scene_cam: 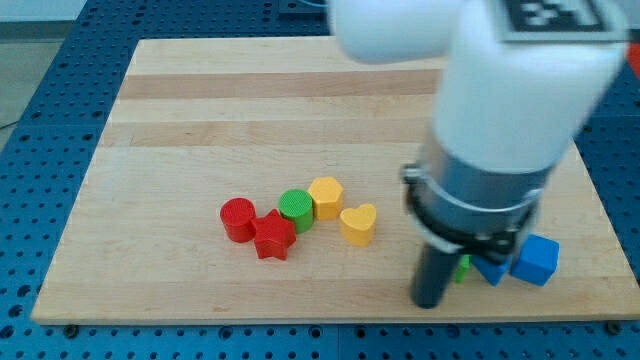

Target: Place the yellow heart to the top of the green star

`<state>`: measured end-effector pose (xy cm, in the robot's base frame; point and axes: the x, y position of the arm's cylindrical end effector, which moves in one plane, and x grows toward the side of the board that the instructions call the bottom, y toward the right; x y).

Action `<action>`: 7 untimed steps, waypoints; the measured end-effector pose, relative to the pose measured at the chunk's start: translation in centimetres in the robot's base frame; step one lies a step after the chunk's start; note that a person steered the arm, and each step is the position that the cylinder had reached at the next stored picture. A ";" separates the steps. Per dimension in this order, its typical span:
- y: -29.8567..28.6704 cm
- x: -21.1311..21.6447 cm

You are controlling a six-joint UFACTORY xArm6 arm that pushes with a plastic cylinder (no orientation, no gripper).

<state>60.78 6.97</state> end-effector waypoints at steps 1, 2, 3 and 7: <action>-4.3 -1.0; -4.6 -3.7; -2.9 -4.3; -2.4 -3.7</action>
<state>57.04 4.60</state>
